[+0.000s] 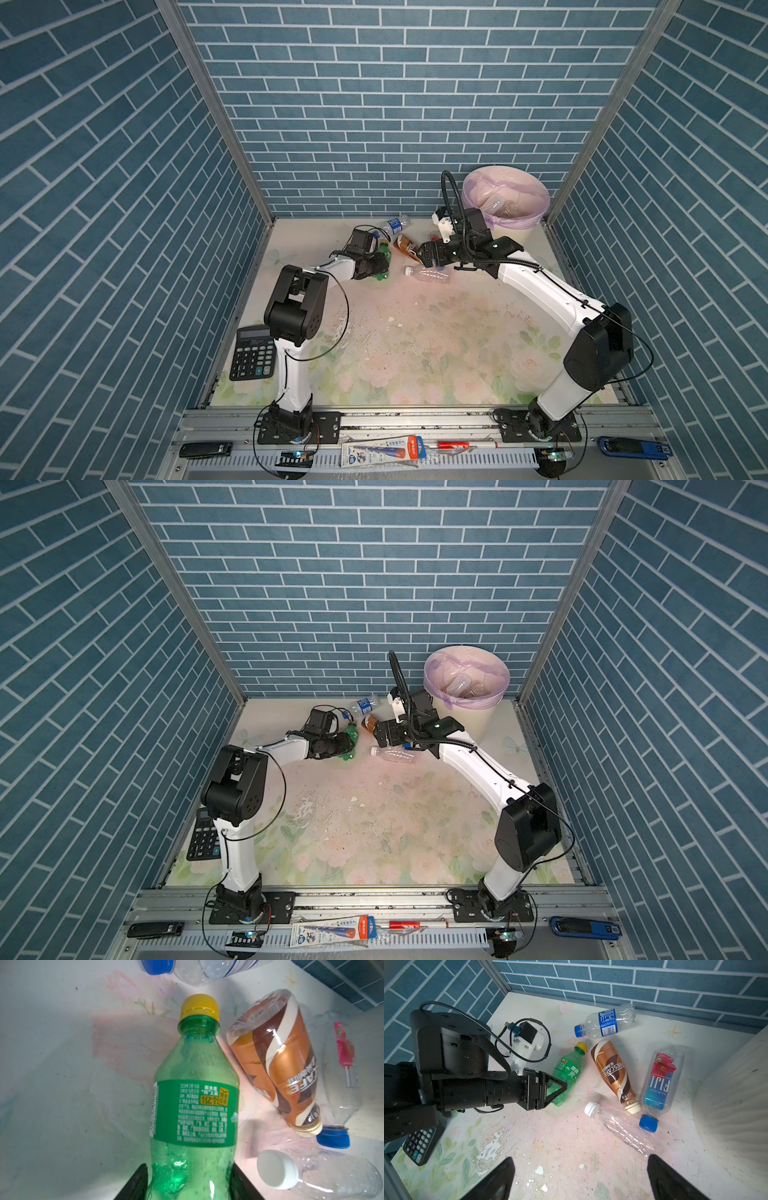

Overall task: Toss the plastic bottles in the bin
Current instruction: 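Grasp the green soda bottle with the left gripper and lift it, then raise the green bottle toward the right gripper while the right gripper grasps its cap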

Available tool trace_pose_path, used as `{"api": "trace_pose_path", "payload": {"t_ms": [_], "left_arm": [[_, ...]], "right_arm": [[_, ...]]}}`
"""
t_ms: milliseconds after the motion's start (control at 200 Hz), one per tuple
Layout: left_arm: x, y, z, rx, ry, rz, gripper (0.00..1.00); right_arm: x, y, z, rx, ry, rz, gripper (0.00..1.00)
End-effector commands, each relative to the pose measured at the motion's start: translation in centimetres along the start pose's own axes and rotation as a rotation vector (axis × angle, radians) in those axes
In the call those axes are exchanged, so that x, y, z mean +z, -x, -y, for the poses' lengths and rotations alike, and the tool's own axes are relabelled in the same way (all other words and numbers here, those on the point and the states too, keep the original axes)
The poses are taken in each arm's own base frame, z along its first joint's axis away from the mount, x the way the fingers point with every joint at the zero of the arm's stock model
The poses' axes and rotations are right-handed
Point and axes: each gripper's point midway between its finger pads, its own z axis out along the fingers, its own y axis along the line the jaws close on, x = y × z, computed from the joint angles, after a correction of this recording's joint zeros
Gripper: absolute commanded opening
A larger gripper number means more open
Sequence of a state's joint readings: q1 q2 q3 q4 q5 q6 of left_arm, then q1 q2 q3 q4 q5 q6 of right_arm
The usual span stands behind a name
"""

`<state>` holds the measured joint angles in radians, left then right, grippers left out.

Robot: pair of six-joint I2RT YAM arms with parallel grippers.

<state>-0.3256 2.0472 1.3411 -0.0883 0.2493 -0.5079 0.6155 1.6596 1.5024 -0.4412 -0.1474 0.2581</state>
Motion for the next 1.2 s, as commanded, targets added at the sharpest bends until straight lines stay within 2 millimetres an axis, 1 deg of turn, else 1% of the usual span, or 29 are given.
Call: {"api": "trace_pose_path", "payload": {"t_ms": [0, 50, 120, 250, 390, 510, 650, 790, 850, 1095, 1195], "left_arm": [[0.4, -2.8, -0.5, -0.038, -0.027, -0.062, 0.51], [0.1, -2.7, 0.3, -0.04, -0.076, -0.046, 0.51], [-0.5, -2.8, 0.9, -0.062, -0.114, -0.035, 0.52], [-2.3, -2.5, 2.0, -0.094, -0.19, 0.018, 0.52], [-4.6, -2.0, 3.8, -0.122, -0.292, 0.078, 0.52], [-6.3, -1.7, 5.2, -0.14, -0.373, 0.111, 0.52], [-8.2, -1.3, 6.0, -0.149, -0.428, 0.162, 0.52], [-10.0, -1.1, 7.5, -0.125, -0.479, 0.193, 0.52], [-10.7, -1.1, 8.2, -0.11, -0.498, 0.203, 0.52], [-12.2, -2.5, 10.2, -0.071, -0.536, 0.201, 0.52], [-12.5, -3.0, 11.0, -0.052, -0.548, 0.194, 0.51]], "right_arm": [[0.1, -0.3, -0.4, 0.02, 0.02, -0.005, 0.99], [0.0, -0.1, -0.5, 0.034, 0.026, 0.0, 0.99], [0.0, 0.1, -0.4, 0.056, 0.032, 0.002, 0.99], [0.0, 0.5, -0.4, 0.099, 0.045, 0.004, 0.99], [-0.2, 1.9, -0.7, 0.232, 0.135, 0.028, 0.99], [0.0, 3.1, -1.3, 0.259, 0.167, 0.039, 0.98], [1.6, 3.7, -1.4, 0.294, 0.183, 0.022, 0.97], [3.3, 4.3, -1.9, 0.342, 0.222, 0.006, 0.93], [4.0, 4.5, -2.1, 0.362, 0.238, 0.004, 0.9], [6.0, 5.2, -2.9, 0.412, 0.294, -0.011, 0.86], [6.8, 5.3, -3.2, 0.42, 0.302, -0.018, 0.84]]}}
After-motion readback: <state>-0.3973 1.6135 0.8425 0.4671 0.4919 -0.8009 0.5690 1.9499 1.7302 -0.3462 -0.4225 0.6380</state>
